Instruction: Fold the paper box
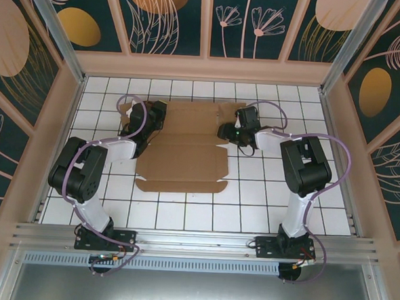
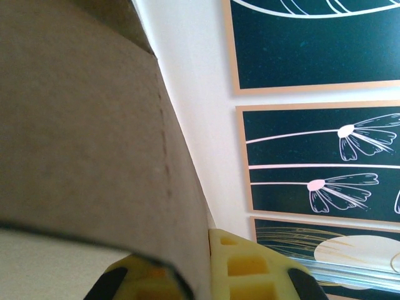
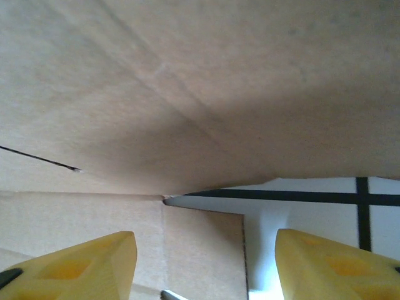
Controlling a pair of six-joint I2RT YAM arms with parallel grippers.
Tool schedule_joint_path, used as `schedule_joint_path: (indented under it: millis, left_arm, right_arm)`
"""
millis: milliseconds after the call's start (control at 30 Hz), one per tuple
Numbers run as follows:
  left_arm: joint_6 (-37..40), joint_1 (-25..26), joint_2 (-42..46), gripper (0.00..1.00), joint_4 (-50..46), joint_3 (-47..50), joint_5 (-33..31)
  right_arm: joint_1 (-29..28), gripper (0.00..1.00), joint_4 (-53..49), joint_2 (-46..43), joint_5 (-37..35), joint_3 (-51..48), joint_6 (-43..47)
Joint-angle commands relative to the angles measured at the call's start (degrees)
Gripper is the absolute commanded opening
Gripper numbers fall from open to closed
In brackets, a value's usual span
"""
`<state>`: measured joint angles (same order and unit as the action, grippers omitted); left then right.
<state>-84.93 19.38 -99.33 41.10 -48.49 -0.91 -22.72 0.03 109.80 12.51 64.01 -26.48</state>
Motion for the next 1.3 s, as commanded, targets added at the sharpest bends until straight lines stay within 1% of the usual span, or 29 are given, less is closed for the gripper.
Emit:
schedule_joint_path:
  millis: [0, 167, 300, 433, 567, 733, 1000, 1067, 1133, 1267]
  left_arm:
    - [1.7, -0.3, 0.8, 0.00, -0.3, 1.6, 0.9]
    - [1.7, -0.3, 0.8, 0.00, -0.4, 1.8, 0.8]
    - [1.8, -0.3, 0.8, 0.00, -0.3, 2.2, 0.7]
    - [1.8, -0.3, 2.5, 0.00, -0.7, 2.3, 0.4]
    - [1.8, -0.3, 2.5, 0.00, -0.4, 2.5, 0.9]
    - [1.6, -0.3, 2.9, 0.00, -0.2, 3.0, 0.8]
    - [1.5, -0.3, 3.2, 0.00, -0.4, 3.4, 0.9]
    - [1.8, -0.3, 3.5, 0.00, -0.6, 3.4, 0.6]
    - [2.3, -0.3, 3.9, 0.00, -1.3, 3.1, 0.5]
    - [4.6, -0.3, 4.7, 0.00, -2.0, 2.4, 1.1]
  right_arm:
    - [-0.6, 0.62, -0.8, 0.6, -1.8, -1.2, 1.4]
    - [-0.8, 0.63, 4.4, 1.2, 8.0, -2.0, -0.9]
    - [-0.8, 0.62, 9.4, -1.7, 10.7, -4.5, -3.0]
    - [-1.1, 0.60, 10.7, -3.0, 11.5, -5.0, -3.1]
    - [-2.9, 0.59, 11.6, -3.2, 11.5, -4.8, -2.3]
    - [-5.4, 0.59, 8.5, 0.2, 9.5, -1.6, -0.3]
    - [-6.4, 0.58, 9.0, 4.4, 8.7, -0.2, -0.4]
    - [-6.3, 0.58, 8.5, 2.5, 7.6, -0.7, 0.7]
    - [-6.0, 0.58, 7.9, -2.3, 7.1, -2.4, 3.3]
    - [-4.8, 0.58, 9.4, -15.8, 3.7, -9.5, 9.3]
